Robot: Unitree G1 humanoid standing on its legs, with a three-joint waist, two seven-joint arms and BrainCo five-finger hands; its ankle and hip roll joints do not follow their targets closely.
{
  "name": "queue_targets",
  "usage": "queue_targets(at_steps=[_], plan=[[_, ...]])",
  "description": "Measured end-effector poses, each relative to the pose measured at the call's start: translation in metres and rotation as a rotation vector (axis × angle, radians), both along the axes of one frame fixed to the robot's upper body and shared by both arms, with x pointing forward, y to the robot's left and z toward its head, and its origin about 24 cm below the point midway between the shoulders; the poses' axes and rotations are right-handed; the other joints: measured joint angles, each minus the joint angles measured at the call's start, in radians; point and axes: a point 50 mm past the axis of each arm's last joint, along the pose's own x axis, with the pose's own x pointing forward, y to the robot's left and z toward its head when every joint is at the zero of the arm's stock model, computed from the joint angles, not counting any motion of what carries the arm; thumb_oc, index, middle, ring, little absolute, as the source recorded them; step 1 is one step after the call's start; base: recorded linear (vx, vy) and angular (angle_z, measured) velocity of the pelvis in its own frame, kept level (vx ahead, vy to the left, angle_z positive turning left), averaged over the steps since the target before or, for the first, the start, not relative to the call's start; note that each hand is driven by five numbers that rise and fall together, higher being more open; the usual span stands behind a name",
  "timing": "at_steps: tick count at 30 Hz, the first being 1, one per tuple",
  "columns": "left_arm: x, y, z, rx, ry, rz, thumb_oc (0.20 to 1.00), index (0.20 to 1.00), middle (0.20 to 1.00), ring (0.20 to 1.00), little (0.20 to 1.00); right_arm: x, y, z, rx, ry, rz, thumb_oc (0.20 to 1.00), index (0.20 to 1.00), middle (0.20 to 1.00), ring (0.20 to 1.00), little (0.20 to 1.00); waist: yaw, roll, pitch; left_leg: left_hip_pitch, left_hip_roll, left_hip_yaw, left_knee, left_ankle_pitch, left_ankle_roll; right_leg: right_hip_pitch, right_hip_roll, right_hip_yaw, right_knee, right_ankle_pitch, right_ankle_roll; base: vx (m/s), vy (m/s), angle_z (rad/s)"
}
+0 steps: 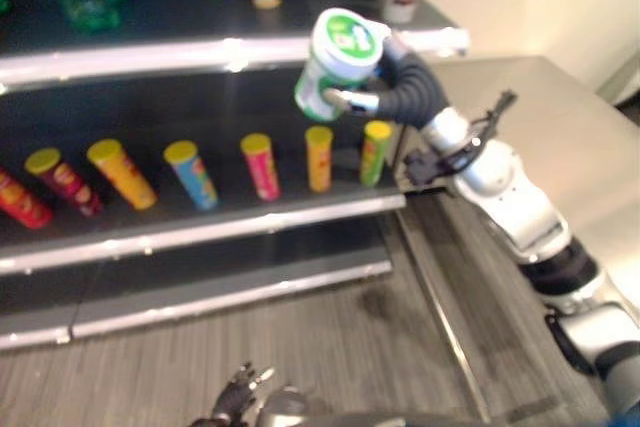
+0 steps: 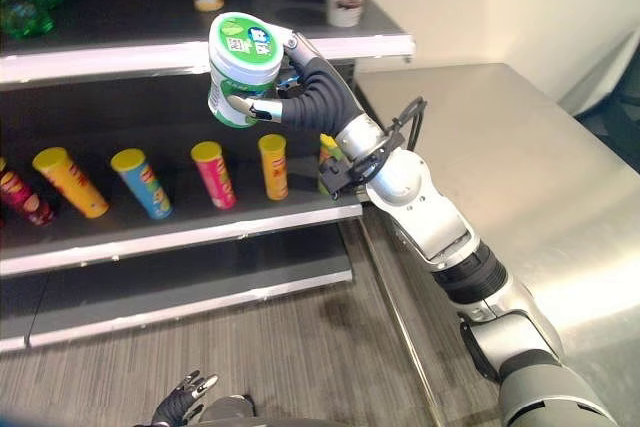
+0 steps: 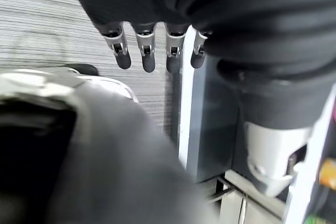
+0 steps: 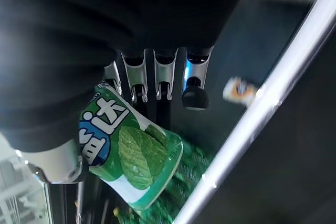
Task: Put the goods on the table back onto the shelves and tidy them up.
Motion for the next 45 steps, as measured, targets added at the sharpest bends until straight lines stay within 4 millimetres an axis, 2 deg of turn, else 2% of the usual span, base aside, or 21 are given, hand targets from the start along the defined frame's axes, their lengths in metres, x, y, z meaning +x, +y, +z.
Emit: queue_targets(at_steps=[2, 3, 6, 9, 10, 11, 12, 13, 15, 16, 18, 19, 20, 21, 25, 31, 37, 45], plan=[[0.002, 0.0, 0.001, 0.007, -0.003, -0.018, 1.0, 1.0, 1.0, 1.0, 1.0, -0.001, 0.002, 0.001, -0.003, -0.003, 0.008, 0.2, 0.2, 0.2, 0.2, 0.2, 0.002, 0.009, 0.006, 0.002, 0.007, -0.003, -0.001, 0.001, 0.003, -0.009, 0.001, 0.004, 0.007, 0.008, 0.003, 0.04, 0.309, 0.07], [0.004, 0.008, 0.002, 0.028, -0.001, -0.023, 1.0, 1.0, 1.0, 1.0, 1.0, 0.001, 0.008, 0.005, -0.008, -0.007, 0.016, 0.2, 0.2, 0.2, 0.2, 0.2, 0.004, -0.001, 0.0, 0.012, -0.012, -0.006, -0.005, -0.009, 0.018, -0.012, 0.0, 0.019, 0.01, 0.058, 0.009, 0.03, 0.281, -0.08], [0.005, 0.007, 0.003, 0.028, -0.012, -0.027, 1.0, 1.0, 1.0, 1.0, 1.0, 0.002, 0.012, 0.011, -0.012, -0.021, 0.019, 0.2, 0.2, 0.2, 0.2, 0.2, 0.0, 0.019, 0.0, 0.052, -0.024, 0.004, -0.03, -0.009, 0.029, -0.013, -0.025, 0.031, 0.064, 0.064, 0.01, 0.03, 0.255, -0.06], [0.005, -0.001, 0.001, 0.006, -0.013, -0.029, 1.0, 1.0, 1.0, 1.0, 1.0, 0.008, 0.012, 0.006, -0.048, -0.001, -0.001, 0.2, 0.2, 0.2, 0.2, 0.2, -0.035, 0.072, 0.011, 0.093, -0.031, -0.027, -0.042, -0.011, 0.055, -0.032, -0.05, 0.087, 0.192, 0.063, -0.001, 0.01, 0.114, 0.32], [0.006, -0.001, 0.001, 0.005, -0.017, -0.033, 1.0, 1.0, 1.0, 1.0, 1.0, 0.012, 0.01, 0.003, -0.056, 0.015, -0.019, 0.2, 0.2, 0.2, 0.2, 0.2, -0.037, 0.08, 0.004, 0.093, -0.036, -0.048, -0.044, -0.022, 0.073, -0.046, -0.046, 0.112, 0.209, 0.049, 0.012, 0.04, 0.104, 0.31], [0.01, -0.001, 0.002, 0.006, -0.026, -0.035, 1.0, 1.0, 1.0, 1.0, 1.0, 0.017, 0.005, 0.004, -0.06, 0.027, -0.037, 0.2, 0.2, 0.2, 0.2, 0.2, -0.037, 0.088, 0.003, 0.092, -0.036, -0.062, -0.055, -0.021, 0.091, -0.074, -0.025, 0.184, 0.237, 0.009, 0.02, 0.05, 0.042, 0.76], [0.016, -0.003, 0.003, 0.004, -0.04, -0.039, 1.0, 1.0, 1.0, 1.0, 1.0, 0.028, -0.007, 0.004, -0.078, 0.049, -0.1, 0.2, 0.2, 0.2, 0.2, 0.2, -0.063, 0.102, 0.009, 0.081, -0.035, -0.121, -0.067, -0.005, 0.098, -0.099, 0.048, 0.287, 0.193, -0.023, 0.037, 0.08, 0.043, 1.12], [0.018, -0.004, 0.003, 0.002, -0.045, -0.041, 1.0, 1.0, 1.0, 1.0, 1.0, 0.037, -0.015, 0.004, -0.089, 0.07, -0.146, 0.2, 0.2, 0.2, 0.2, 0.2, -0.087, 0.101, 0.007, 0.068, -0.04, -0.172, -0.073, 0.005, 0.101, -0.1, 0.081, 0.328, 0.102, -0.024, 0.045, 0.05, 0.008, 1.37], [0.019, -0.005, 0.003, -0.001, -0.046, -0.041, 1.0, 1.0, 1.0, 1.0, 1.0, 0.048, -0.022, 0.005, -0.076, 0.114, -0.189, 0.2, 0.2, 0.2, 0.2, 0.2, -0.094, 0.081, -0.003, 0.066, -0.067, -0.205, -0.098, 0.012, 0.104, -0.138, 0.092, 0.34, -0.031, 0.001, 0.054, 0.03, -0.034, 0.78], [0.016, -0.001, 0.002, 0.007, -0.036, -0.04, 1.0, 1.0, 1.0, 1.0, 1.0, 0.052, -0.025, 0.004, -0.071, 0.133, -0.203, 0.2, 0.2, 0.2, 0.2, 0.2, -0.095, 0.063, -0.01, 0.06, -0.077, -0.225, -0.101, 0.018, 0.102, -0.148, 0.094, 0.357, -0.059, 0.017, 0.051, 0.06, -0.06, 0.77], [0.004, 0.001, 0.0, 0.009, 0.002, -0.036, 1.0, 1.0, 1.0, 1.0, 1.0, 0.073, -0.039, -0.001, -0.088, 0.2, -0.292, 0.2, 0.2, 0.2, 0.2, 0.2, -0.098, 0.003, -0.043, 0.064, -0.12, -0.256, -0.114, 0.028, 0.082, -0.167, 0.07, 0.338, -0.043, 0.051, 0.038, 0.07, -0.047, 0.85], [-0.002, 0.002, -0.002, 0.013, 0.02, -0.025, 1.0, 1.0, 1.0, 1.0, 1.0, 0.08, -0.046, -0.003, -0.098, 0.23, -0.333, 0.2, 0.2, 0.2, 0.2, 0.2, -0.084, -0.008, -0.063, 0.077, -0.125, -0.264, -0.122, 0.028, 0.069, -0.167, 0.066, 0.33, -0.052, 0.074, 0.056, 0.08, -0.05, 0.47], [-0.015, 0.001, -0.003, 0.01, 0.05, -0.019, 1.0, 1.0, 1.0, 1.0, 1.0, 0.077, -0.046, 0.004, -0.114, 0.206, -0.326, 0.2, 0.2, 0.2, 0.2, 0.2, -0.073, -0.003, -0.081, 0.072, -0.099, -0.274, -0.123, 0.032, 0.04, -0.157, 0.094, 0.322, -0.084, 0.08, 0.053, 0.06, -0.051, 0.15], [-0.018, -0.002, -0.004, 0.001, 0.058, -0.011, 1.0, 1.0, 1.0, 1.0, 1.0, 0.074, -0.042, 0.007, -0.109, 0.195, -0.301, 0.2, 0.2, 0.2, 0.2, 0.2, -0.065, -0.002, -0.083, 0.068, -0.086, -0.275, -0.123, 0.028, 0.03, -0.152, 0.105, 0.32, -0.088, 0.084, 0.046, 0.07, -0.061, 0.05], [-0.014, -0.003, -0.004, 0.002, 0.047, -0.013, 1.0, 1.0, 1.0, 1.0, 1.0, 0.082, -0.045, -0.001, -0.178, 0.238, -0.315, 0.2, 0.2, 0.2, 0.2, 0.2, -0.061, 0.006, -0.096, 0.059, -0.051, -0.279, -0.104, 0.019, 0.006, -0.143, 0.139, 0.299, -0.083, 0.085, 0.022, 0.02, -0.019, 0.04], [-0.008, -0.007, -0.004, -0.003, 0.028, -0.005, 1.0, 1.0, 1.0, 1.0, 1.0, 0.088, -0.056, -0.003, -0.203, 0.261, -0.354, 0.2, 0.2, 0.2, 0.2, 0.2, -0.06, 0.008, -0.104, 0.056, -0.039, -0.281, -0.106, 0.015, -0.001, -0.144, 0.149, 0.295, -0.082, 0.079, 0.012, 0.0, -0.002, 0.01], [-0.009, -0.005, -0.004, 0.005, 0.026, 0.016, 1.0, 1.0, 1.0, 1.0, 1.0, 0.096, -0.062, -0.01, -0.234, 0.306, -0.398, 0.2, 0.2, 0.2, 0.2, 0.2, -0.057, -0.003, -0.117, 0.052, -0.039, -0.287, -0.104, 0.005, -0.004, -0.144, 0.148, 0.292, -0.083, 0.07, 0.005, 0.01, -0.006, 0.02], [-0.014, -0.004, -0.004, 0.006, 0.033, 0.036, 1.0, 1.0, 1.0, 1.0, 1.0, 0.1, -0.066, -0.012, -0.25, 0.319, -0.427, 0.2, 0.2, 0.2, 0.2, 0.2, -0.042, 0.002, -0.14, 0.033, -0.036, -0.306, -0.102, 0.004, -0.001, -0.149, 0.149, 0.272, -0.083, 0.065, 0.004, 0.02, -0.003, 0.07]])
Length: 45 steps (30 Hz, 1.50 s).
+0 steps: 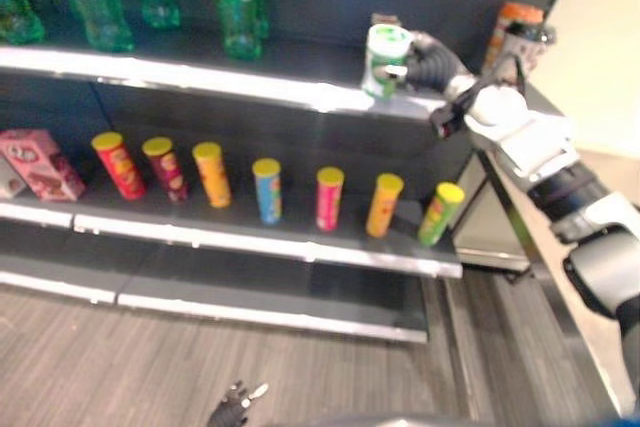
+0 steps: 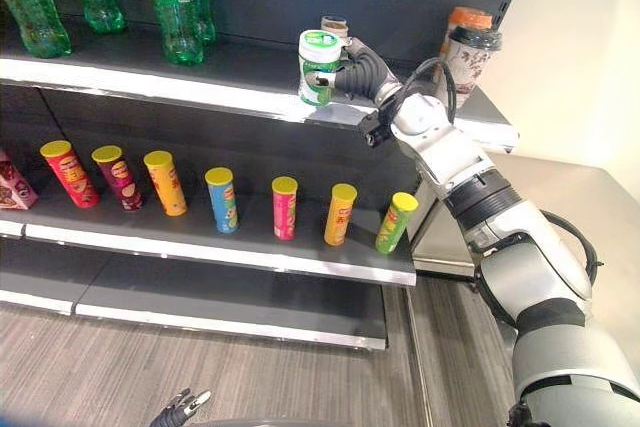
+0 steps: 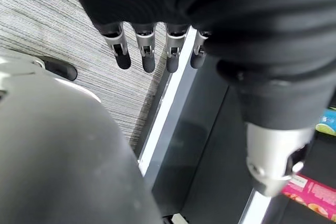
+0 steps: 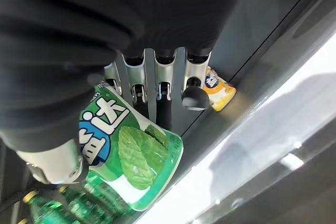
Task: Put the goods on the table back onto the shelves and tidy them up.
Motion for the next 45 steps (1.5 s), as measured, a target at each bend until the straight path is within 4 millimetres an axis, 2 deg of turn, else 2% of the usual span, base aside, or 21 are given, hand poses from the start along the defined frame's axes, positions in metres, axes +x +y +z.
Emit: queue_targets(at_steps=[6, 14, 16, 18, 21, 24, 32, 45], plan=[[0.002, 0.0, 0.0, 0.0, -0.005, -0.001, 1.0, 1.0, 1.0, 1.0, 1.0, 0.006, -0.01, -0.005, -0.018, 0.023, -0.056, 0.2, 0.2, 0.2, 0.2, 0.2, 0.009, -0.001, -0.001, -0.007, -0.001, -0.006, 0.002, -0.001, -0.002, -0.004, -0.001, -0.006, 0.0, -0.004, 0.001, 0.0, 0.0, 0.02], [0.001, 0.0, 0.0, 0.003, -0.004, 0.005, 1.0, 1.0, 1.0, 1.0, 1.0, 0.007, -0.011, -0.003, -0.018, 0.019, -0.06, 0.2, 0.2, 0.2, 0.2, 0.2, 0.015, 0.0, 0.001, -0.016, -0.001, -0.012, -0.003, 0.001, -0.004, -0.009, -0.002, -0.009, 0.0, -0.005, 0.002, 0.01, 0.0, 0.01], [0.002, 0.001, 0.001, 0.005, -0.01, 0.017, 1.0, 1.0, 1.0, 1.0, 1.0, 0.014, -0.024, -0.002, -0.019, 0.039, -0.125, 0.2, 0.2, 0.2, 0.2, 0.2, 0.018, -0.003, 0.003, -0.022, -0.001, -0.024, -0.004, -0.004, -0.004, -0.009, -0.002, -0.023, 0.0, -0.009, 0.001, 0.09, -0.007, 0.15], [-0.001, 0.004, 0.001, 0.01, -0.015, 0.04, 1.0, 1.0, 1.0, 1.0, 1.0, 0.015, -0.029, -0.002, -0.023, 0.041, -0.142, 0.2, 0.2, 0.2, 0.2, 0.2, 0.028, -0.005, 0.004, -0.03, 0.001, -0.029, -0.001, -0.012, -0.004, -0.011, -0.002, -0.031, 0.0, -0.017, 0.001, 0.08, -0.007, 0.15], [-0.003, 0.003, 0.001, 0.007, -0.012, 0.046, 1.0, 1.0, 1.0, 1.0, 1.0, 0.02, -0.057, 0.008, -0.051, 0.039, -0.256, 0.2, 0.2, 0.2, 0.2, 0.2, 0.054, -0.011, 0.016, -0.049, 0.002, -0.043, 0.002, -0.011, -0.002, -0.021, -0.002, -0.043, 0.0, -0.023, 0.0, 0.02, 0.0, 0.16], [-0.005, 0.003, 0.001, 0.006, -0.007, 0.05, 1.0, 1.0, 1.0, 1.0, 1.0, 0.02, -0.057, 0.014, -0.057, 0.021, -0.257, 0.2, 0.2, 0.2, 0.2, 0.2, 0.054, -0.008, 0.034, -0.051, 0.002, -0.05, 0.003, -0.002, -0.009, -0.021, -0.002, -0.055, 0.0, -0.023, 0.0, 0.02, -0.004, 0.08], [0.005, 0.002, 0.003, 0.007, -0.046, 0.042, 1.0, 1.0, 1.0, 1.0, 1.0, 0.02, -0.054, 0.032, -0.045, -0.019, -0.251, 0.2, 0.2, 0.2, 0.2, 0.2, 0.054, -0.002, 0.07, -0.048, 0.001, -0.053, 0.0, 0.0, -0.01, -0.018, -0.003, -0.056, 0.0, -0.024, -0.001, 0.02, -0.001, 0.02], [0.006, 0.003, 0.004, 0.009, -0.051, 0.041, 1.0, 1.0, 1.0, 1.0, 1.0, 0.02, -0.053, 0.036, -0.041, -0.029, -0.248, 0.2, 0.2, 0.2, 0.2, 0.2, 0.054, -0.003, 0.088, -0.047, 0.002, -0.051, 0.001, 0.001, -0.012, -0.018, -0.002, -0.053, 0.0, -0.026, -0.004, 0.0, 0.0, 0.0]])
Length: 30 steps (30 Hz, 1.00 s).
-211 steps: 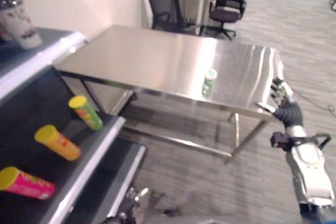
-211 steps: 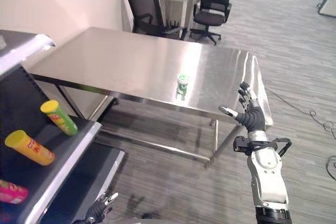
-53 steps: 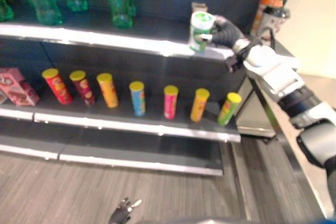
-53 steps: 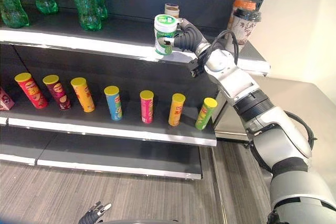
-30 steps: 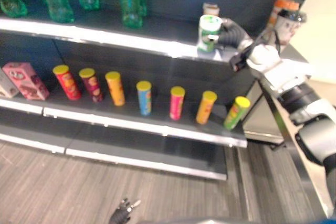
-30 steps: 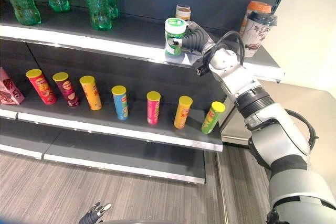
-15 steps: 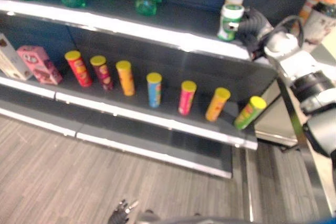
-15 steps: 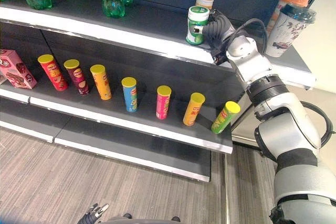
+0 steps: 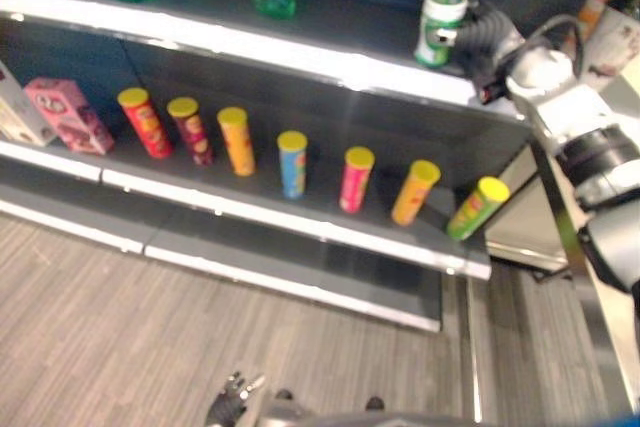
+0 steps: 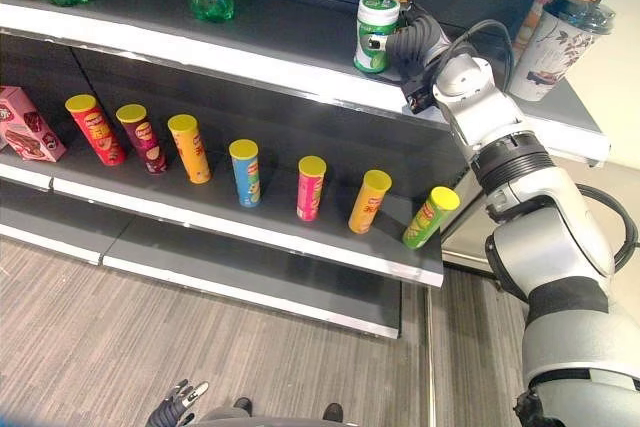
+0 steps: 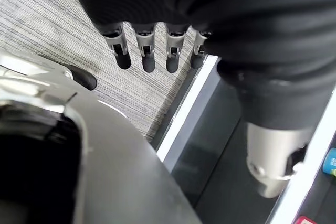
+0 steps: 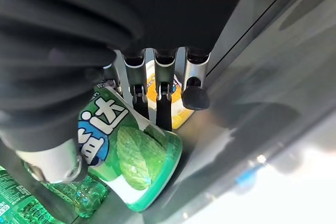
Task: Put the goods on the table back onto the shelves and tidy them up.
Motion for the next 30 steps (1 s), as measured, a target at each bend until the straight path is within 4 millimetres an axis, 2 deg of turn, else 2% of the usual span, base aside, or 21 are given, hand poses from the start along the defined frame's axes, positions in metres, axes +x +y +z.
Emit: queue_targets(at_steps=[7, 8, 9, 10, 26, 27, 28, 30], plan=[[0.001, 0.0, 0.0, 0.0, -0.002, -0.001, 1.0, 1.0, 1.0, 1.0, 1.0, 0.0, 0.0, 0.0, 0.0, -0.001, 0.001, 0.2, 0.2, 0.2, 0.2, 0.2, 0.0, 0.0, 0.0, 0.003, 0.0, 0.002, 0.0, 0.0, 0.0, 0.002, 0.0, 0.002, 0.0, 0.0, 0.0, 0.0, 0.0, 0.0], [0.001, 0.0, 0.0, 0.0, -0.002, -0.001, 1.0, 1.0, 1.0, 1.0, 1.0, 0.0, 0.0, 0.0, -0.001, 0.0, 0.001, 0.329, 0.329, 0.329, 0.329, 0.329, 0.0, 0.0, 0.0, 0.003, 0.0, 0.001, 0.0, 0.0, 0.0, 0.003, 0.0, 0.001, 0.0, 0.0, 0.0, 0.0, 0.0, 0.0], [0.001, 0.0, 0.0, 0.0, -0.002, -0.001, 1.0, 1.0, 1.0, 1.0, 1.0, 0.0, 0.0, 0.0, -0.001, 0.001, 0.002, 0.567, 0.567, 0.567, 0.567, 0.567, 0.0, 0.001, 0.0, 0.004, 0.0, 0.001, 0.0, 0.0, 0.0, 0.004, 0.0, 0.001, 0.0, 0.0, 0.0, 0.0, 0.0, 0.0], [0.001, 0.0, 0.0, 0.0, -0.002, -0.001, 1.0, 1.0, 1.0, 1.0, 1.0, 0.0, 0.0, 0.0, -0.002, 0.002, 0.002, 1.0, 1.0, 1.0, 1.0, 1.0, 0.0, 0.001, 0.0, 0.004, 0.0, 0.001, 0.0, 0.0, 0.0, 0.004, 0.0, 0.001, 0.0, 0.0, 0.0, 0.0, 0.0, 0.0], [0.002, -0.003, 0.0, -0.007, -0.007, 0.001, 1.0, 1.0, 1.0, 1.0, 1.0, 0.001, -0.002, 0.0, -0.015, 0.001, -0.018, 1.0, 1.0, 1.0, 1.0, 1.0, -0.007, 0.013, 0.008, 0.017, 0.0, 0.002, 0.0, 0.0, 0.0, 0.016, 0.0, 0.002, 0.0, 0.0, 0.0, 0.0, 0.0, 0.0], [0.003, -0.003, 0.0, -0.008, -0.009, -0.001, 1.0, 1.0, 1.0, 1.0, 1.0, -0.001, -0.002, 0.004, -0.019, -0.016, -0.015, 1.0, 1.0, 1.0, 1.0, 1.0, -0.008, 0.015, 0.009, 0.016, 0.0, 0.002, 0.0, 0.0, 0.0, 0.016, 0.0, 0.002, 0.0, 0.0, 0.0, 0.0, 0.0, 0.0], [0.004, -0.004, 0.0, -0.011, -0.013, -0.001, 1.0, 1.0, 1.0, 1.0, 1.0, -0.008, 0.006, 0.017, -0.031, -0.077, 0.019, 1.0, 1.0, 1.0, 1.0, 1.0, -0.015, 0.019, 0.012, 0.017, -0.001, 0.003, 0.0, 0.0, 0.0, 0.016, -0.001, 0.003, 0.0, 0.0, 0.0, -0.03, 0.019, 0.0], [0.01, -0.007, 0.0, -0.018, -0.026, -0.003, 1.0, 1.0, 1.0, 1.0, 1.0, -0.04, 0.031, 0.057, -0.076, -0.288, 0.157, 1.0, 1.0, 1.0, 1.0, 1.0, -0.037, 0.035, 0.015, 0.019, -0.001, 0.003, -0.001, 0.0, 0.0, 0.017, 0.0, 0.004, 0.0, 0.0, 0.0, -0.04, 0.027, 0.01]])
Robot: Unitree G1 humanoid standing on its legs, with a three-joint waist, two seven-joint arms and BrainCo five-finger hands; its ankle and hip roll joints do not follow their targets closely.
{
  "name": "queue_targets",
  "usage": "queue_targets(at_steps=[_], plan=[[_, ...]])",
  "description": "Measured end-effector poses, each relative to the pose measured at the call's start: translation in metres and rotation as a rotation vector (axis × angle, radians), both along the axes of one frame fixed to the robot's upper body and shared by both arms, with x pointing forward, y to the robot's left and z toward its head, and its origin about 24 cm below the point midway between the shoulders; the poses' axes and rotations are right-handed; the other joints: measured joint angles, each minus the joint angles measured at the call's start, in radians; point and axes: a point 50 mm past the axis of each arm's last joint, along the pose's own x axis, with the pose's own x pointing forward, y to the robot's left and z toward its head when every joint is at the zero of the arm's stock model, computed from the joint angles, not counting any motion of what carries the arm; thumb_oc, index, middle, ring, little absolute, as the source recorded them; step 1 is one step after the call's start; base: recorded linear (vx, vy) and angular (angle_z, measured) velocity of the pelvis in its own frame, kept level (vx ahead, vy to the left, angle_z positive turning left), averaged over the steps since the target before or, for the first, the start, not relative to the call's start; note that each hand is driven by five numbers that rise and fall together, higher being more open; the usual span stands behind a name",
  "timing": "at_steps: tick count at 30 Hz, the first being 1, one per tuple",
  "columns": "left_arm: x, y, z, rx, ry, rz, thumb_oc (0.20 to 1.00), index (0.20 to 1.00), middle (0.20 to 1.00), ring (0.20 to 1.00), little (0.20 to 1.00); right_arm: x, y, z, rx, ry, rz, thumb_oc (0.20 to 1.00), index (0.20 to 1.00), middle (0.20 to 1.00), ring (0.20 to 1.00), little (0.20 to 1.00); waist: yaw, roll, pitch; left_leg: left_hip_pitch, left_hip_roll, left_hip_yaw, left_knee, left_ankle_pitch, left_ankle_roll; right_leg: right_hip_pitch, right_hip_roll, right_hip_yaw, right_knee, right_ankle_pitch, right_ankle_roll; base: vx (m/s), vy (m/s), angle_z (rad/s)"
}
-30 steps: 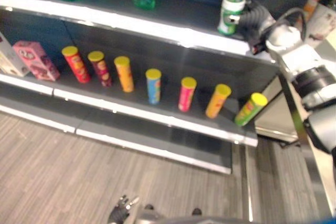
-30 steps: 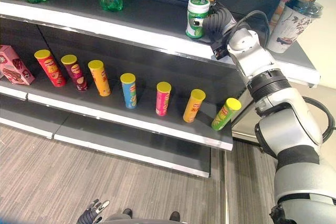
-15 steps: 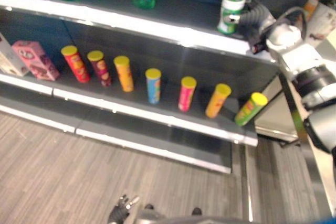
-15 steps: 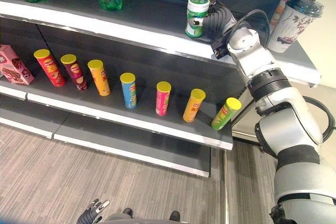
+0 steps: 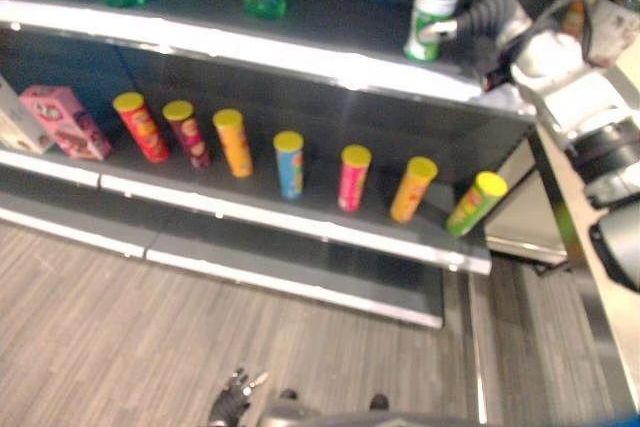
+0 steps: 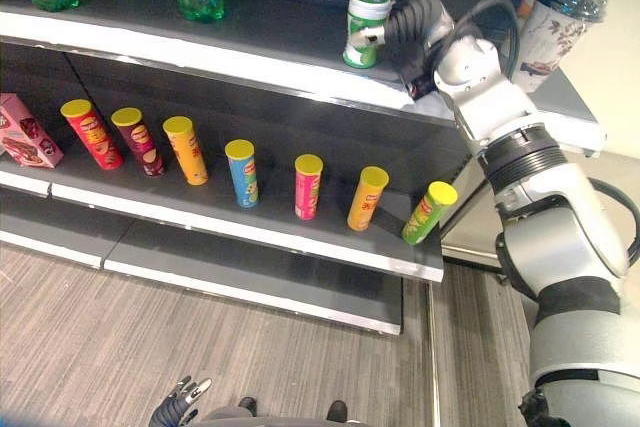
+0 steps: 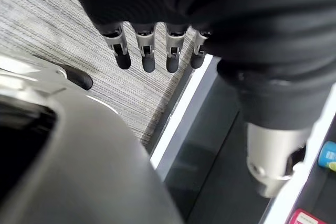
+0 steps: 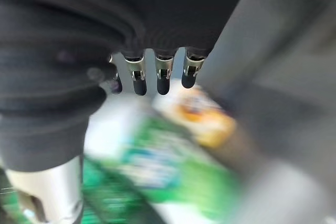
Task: Put the goods on the table back onto the shelves and tidy them up.
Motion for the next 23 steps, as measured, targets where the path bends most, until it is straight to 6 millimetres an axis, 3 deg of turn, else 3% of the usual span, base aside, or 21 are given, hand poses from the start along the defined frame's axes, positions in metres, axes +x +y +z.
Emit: queue_targets(at_steps=[3, 5, 6, 8, 10, 11, 12, 14, 16, 17, 18, 20, 22, 23], plan=[[0.006, -0.004, 0.001, -0.012, -0.02, -0.005, 1.0, 1.0, 1.0, 1.0, 1.0, -0.044, 0.02, 0.034, 0.032, -0.242, 0.144, 1.0, 1.0, 1.0, 1.0, 1.0, -0.025, 0.012, 0.002, 0.004, 0.0, 0.002, -0.001, 0.0, 0.0, 0.003, 0.0, 0.005, 0.0, 0.0, 0.0, -0.04, 0.013, -0.03], [0.011, -0.007, 0.001, -0.019, -0.035, -0.007, 1.0, 1.0, 1.0, 1.0, 1.0, -0.069, 0.022, 0.044, 0.056, -0.355, 0.182, 1.0, 1.0, 1.0, 1.0, 1.0, -0.039, 0.015, 0.0, 0.018, 0.0, 0.012, -0.005, 0.0, 0.0, 0.011, 0.001, 0.016, 0.0, 0.0, 0.0, -0.04, 0.005, -0.1], [0.013, -0.009, 0.003, -0.022, -0.047, -0.006, 1.0, 1.0, 1.0, 1.0, 1.0, -0.095, 0.022, 0.04, 0.084, -0.437, 0.236, 1.0, 1.0, 1.0, 1.0, 1.0, -0.041, 0.013, -0.001, 0.022, 0.001, 0.017, -0.009, 0.0, 0.0, 0.011, 0.002, 0.018, 0.0, 0.0, 0.0, -0.04, 0.003, -0.16], [0.012, -0.009, 0.002, -0.022, -0.042, -0.009, 1.0, 1.0, 1.0, 1.0, 1.0, -0.124, 0.034, 0.027, 0.101, -0.5, 0.365, 1.0, 1.0, 1.0, 1.0, 1.0, -0.063, 0.018, -0.002, 0.032, 0.0, 0.026, -0.014, 0.0, 0.0, 0.014, 0.001, 0.025, 0.0, 0.001, 0.001, -0.04, -0.001, -0.13], [0.011, -0.008, 0.002, -0.019, -0.033, -0.014, 1.0, 1.0, 1.0, 1.0, 1.0, -0.134, 0.048, 0.001, 0.126, -0.441, 0.483, 1.0, 1.0, 1.0, 1.0, 1.0, -0.093, 0.021, -0.004, 0.048, 0.0, 0.03, -0.016, 0.0, 0.0, 0.025, 0.001, 0.027, 0.0, 0.001, 0.001, -0.05, -0.007, -0.06], [0.017, -0.01, 0.004, -0.012, -0.052, -0.033, 1.0, 1.0, 1.0, 1.0, 1.0, -0.139, 0.055, -0.031, 0.117, -0.292, 0.573, 1.0, 1.0, 1.0, 1.0, 1.0, -0.092, 0.018, -0.006, 0.055, 0.001, 0.031, -0.024, 0.0, 0.0, 0.033, 0.002, 0.027, 0.0, 0.001, 0.002, -0.04, -0.005, -0.03], [0.019, -0.011, 0.004, -0.013, -0.057, -0.039, 1.0, 1.0, 1.0, 1.0, 1.0, -0.138, 0.058, -0.048, 0.121, -0.204, 0.609, 1.0, 1.0, 1.0, 1.0, 1.0, -0.098, 0.014, -0.008, 0.056, 0.001, 0.03, -0.022, 0.0, 0.0, 0.034, 0.002, 0.028, 0.0, 0.002, 0.002, -0.04, -0.005, 0.02], [0.02, -0.009, 0.003, -0.002, -0.04, -0.066, 1.0, 1.0, 1.0, 1.0, 1.0, -0.138, 0.058, -0.096, 0.273, 0.045, 0.671, 1.0, 1.0, 1.0, 1.0, 1.0, -0.095, -0.001, -0.017, 0.055, 0.003, 0.031, -0.024, 0.001, -0.002, 0.033, 0.003, 0.027, 0.0, 0.003, 0.001, -0.03, -0.012, -0.05], [0.024, -0.006, 0.005, 0.023, -0.037, -0.112, 1.0, 1.0, 1.0, 1.0, 1.0, -0.14, 0.061, -0.128, 0.42, 0.222, 0.724, 1.0, 1.0, 1.0, 1.0, 1.0, -0.094, -0.011, -0.025, 0.049, 0.003, 0.046, -0.021, 0.0, -0.004, 0.02, 0.005, 0.043, 0.0, 0.006, 0.0, -0.02, -0.028, -0.16], [0.023, -0.005, 0.005, 0.037, -0.023, -0.133, 1.0, 1.0, 1.0, 1.0, 1.0, -0.147, 0.068, -0.174, 0.675, 0.442, 0.779, 1.0, 1.0, 1.0, 1.0, 1.0, -0.082, -0.02, -0.032, 0.053, 0.006, 0.044, -0.021, 0.001, -0.004, 0.025, 0.007, 0.041, 0.0, 0.006, -0.001, 0.0, -0.024, -0.08], [0.023, -0.005, 0.005, 0.039, -0.02, -0.138, 1.0, 1.0, 1.0, 1.0, 1.0, -0.157, 0.091, -0.247, 0.986, 0.771, 0.74, 1.0, 1.0, 1.0, 1.0, 1.0, -0.077, -0.023, -0.039, 0.057, 0.005, 0.047, -0.021, 0.001, -0.003, 0.028, 0.007, 0.043, 0.0, 0.006, -0.001, 0.0, 0.0, 0.0], [0.032, -0.007, 0.006, 0.044, -0.026, -0.183, 1.0, 1.0, 1.0, 1.0, 1.0, -0.171, 0.111, -0.328, 1.252, 1.076, 0.581, 1.0, 1.0, 1.0, 1.0, 1.0, -0.067, -0.015, -0.037, 0.059, 0.002, 0.047, -0.017, 0.002, -0.003, 0.028, 0.003, 0.043, 0.0, 0.006, -0.001, 0.0, 0.0, 0.0], [0.036, -0.011, 0.003, 0.03, -0.014, -0.194, 1.0, 1.0, 1.0, 1.0, 1.0, -0.209, 0.084, -0.434, 1.219, 1.475, 0.284, 1.0, 1.0, 1.0, 1.0, 1.0, -0.029, -0.018, -0.062, 0.066, -0.004, 0.048, -0.024, -0.005, -0.005, 0.036, -0.004, 0.044, 0.001, 0.001, 0.005, -0.01, 0.008, 0.02], [0.042, -0.01, 0.005, 0.035, -0.029, -0.195, 1.0, 1.0, 1.0, 1.0, 1.0, -0.239, 0.062, -0.471, 1.153, 1.655, 0.096, 1.0, 1.0, 1.0, 1.0, 1.0, -0.009, -0.02, -0.071, 0.066, -0.007, 0.048, -0.026, -0.007, 0.002, 0.036, -0.008, 0.044, 0.002, -0.008, 0.005, 0.0, 0.007, 0.09]])
